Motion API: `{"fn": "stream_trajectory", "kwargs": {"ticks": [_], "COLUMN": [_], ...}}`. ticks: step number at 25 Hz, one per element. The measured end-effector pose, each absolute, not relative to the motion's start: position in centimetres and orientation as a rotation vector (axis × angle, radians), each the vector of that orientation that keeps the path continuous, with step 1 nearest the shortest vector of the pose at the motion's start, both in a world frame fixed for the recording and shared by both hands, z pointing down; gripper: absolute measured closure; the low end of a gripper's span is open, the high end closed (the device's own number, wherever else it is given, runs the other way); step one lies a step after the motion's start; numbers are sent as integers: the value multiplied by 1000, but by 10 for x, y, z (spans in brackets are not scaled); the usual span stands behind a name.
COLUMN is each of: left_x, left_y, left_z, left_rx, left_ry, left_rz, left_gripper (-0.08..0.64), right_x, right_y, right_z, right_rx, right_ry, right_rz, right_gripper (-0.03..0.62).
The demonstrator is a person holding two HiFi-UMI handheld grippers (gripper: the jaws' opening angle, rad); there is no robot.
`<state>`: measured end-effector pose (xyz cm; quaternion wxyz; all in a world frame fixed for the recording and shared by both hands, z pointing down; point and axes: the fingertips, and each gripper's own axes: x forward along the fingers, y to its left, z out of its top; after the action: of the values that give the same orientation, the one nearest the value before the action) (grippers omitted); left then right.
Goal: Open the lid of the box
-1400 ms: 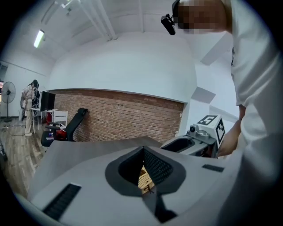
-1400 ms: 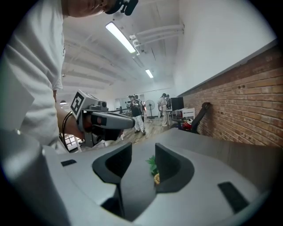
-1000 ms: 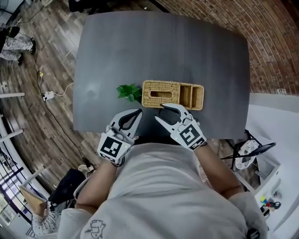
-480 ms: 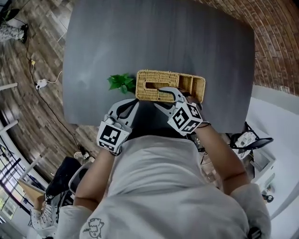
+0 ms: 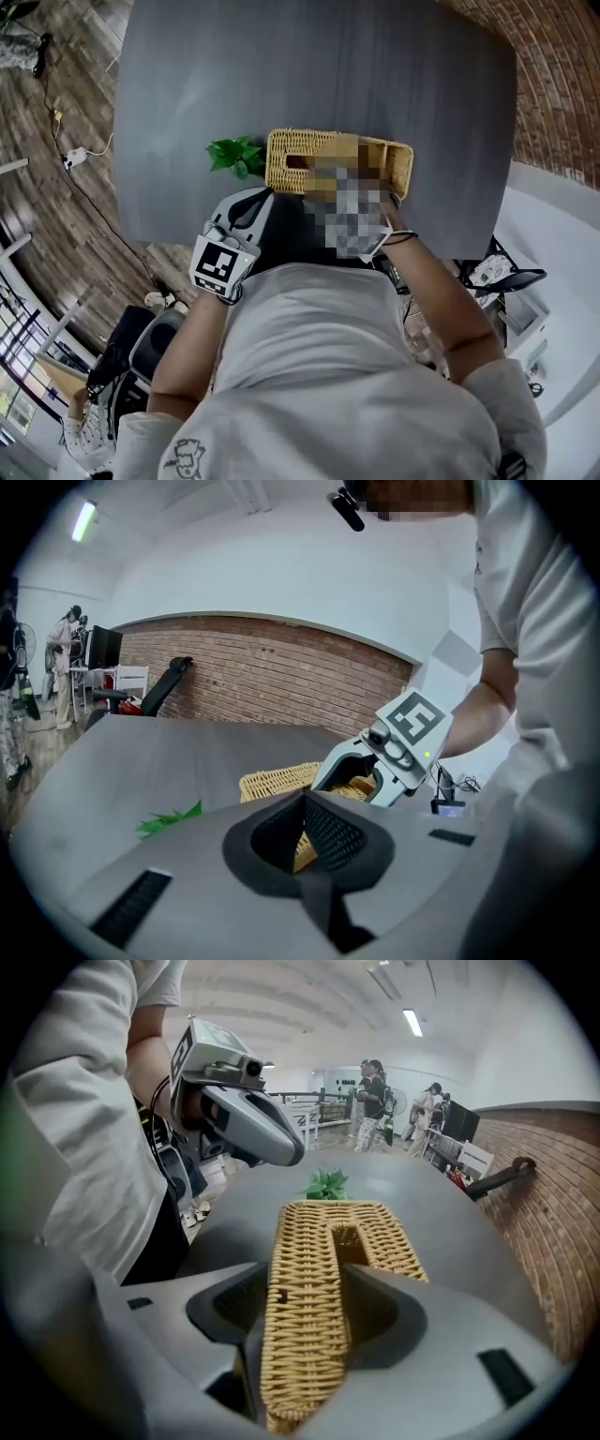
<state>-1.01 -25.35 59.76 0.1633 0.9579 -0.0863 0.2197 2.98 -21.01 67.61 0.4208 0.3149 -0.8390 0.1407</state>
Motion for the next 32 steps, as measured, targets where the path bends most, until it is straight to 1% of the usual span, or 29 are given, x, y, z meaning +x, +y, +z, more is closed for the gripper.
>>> {"fn": "stream_trajectory", "kwargs": {"ticks": [4, 9, 18, 27, 29, 31, 32], "left_x": [-11, -12, -12, -16, -15, -14, -14], "left_y": [-254, -251, -249, -250, -252, -256, -258], "left_z": [600, 599, 581, 573, 569, 563, 560], "left_rx": [2724, 2731, 2750, 2770, 2776, 2785, 2788], "left_ry": [-251, -250, -256, -255, -257, -259, -263], "left_rz": [631, 635, 616, 624, 618, 606, 603], "left_gripper": [549, 549, 549, 549, 549, 549, 549], "right_x": [30, 30, 30, 36, 37, 38, 39], "right_y": [-211, -210, -210, -217, -220, -224, -227], "right_z": [680, 681, 673, 641, 627, 612, 606], "right_rx": [797, 792, 753, 666, 648, 633, 628], "right_ry": [-2064, -2058, -2088, -2175, -2200, -2217, -2219], "right_rz": [267, 259, 358, 492, 497, 483, 472], "right_gripper": [339, 342, 344, 355, 372, 437, 448]}}
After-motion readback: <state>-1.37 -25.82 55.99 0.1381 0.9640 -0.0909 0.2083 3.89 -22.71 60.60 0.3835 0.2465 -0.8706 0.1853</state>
